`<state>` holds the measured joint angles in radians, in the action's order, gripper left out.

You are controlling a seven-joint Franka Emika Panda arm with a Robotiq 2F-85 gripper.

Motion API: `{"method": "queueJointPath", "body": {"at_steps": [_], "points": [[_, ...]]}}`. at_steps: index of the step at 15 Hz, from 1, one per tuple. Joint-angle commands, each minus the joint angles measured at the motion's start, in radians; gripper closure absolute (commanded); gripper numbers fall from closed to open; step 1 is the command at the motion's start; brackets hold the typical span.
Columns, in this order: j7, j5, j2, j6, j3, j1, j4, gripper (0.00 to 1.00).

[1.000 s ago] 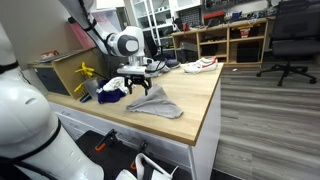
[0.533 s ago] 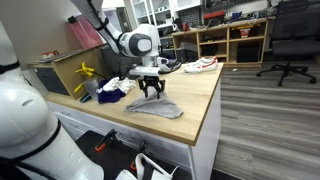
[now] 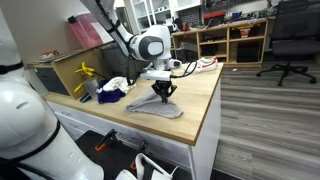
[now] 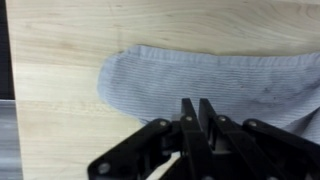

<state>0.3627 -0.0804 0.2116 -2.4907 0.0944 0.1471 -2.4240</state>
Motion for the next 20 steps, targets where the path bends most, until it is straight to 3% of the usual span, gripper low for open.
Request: {"method": "queueJointPath", "body": {"at_steps": [1,9,20], "points": [[-0.042,0.041,0.055,-0.052,0.013,0.011,0.026,1.0],[-0.088,0.103,0.146,-0.098,0.023,0.015,0.047,1.0],[-0.23,0.275,0.125,-0.115,0.106,0.01,-0.002,1.0]]}}
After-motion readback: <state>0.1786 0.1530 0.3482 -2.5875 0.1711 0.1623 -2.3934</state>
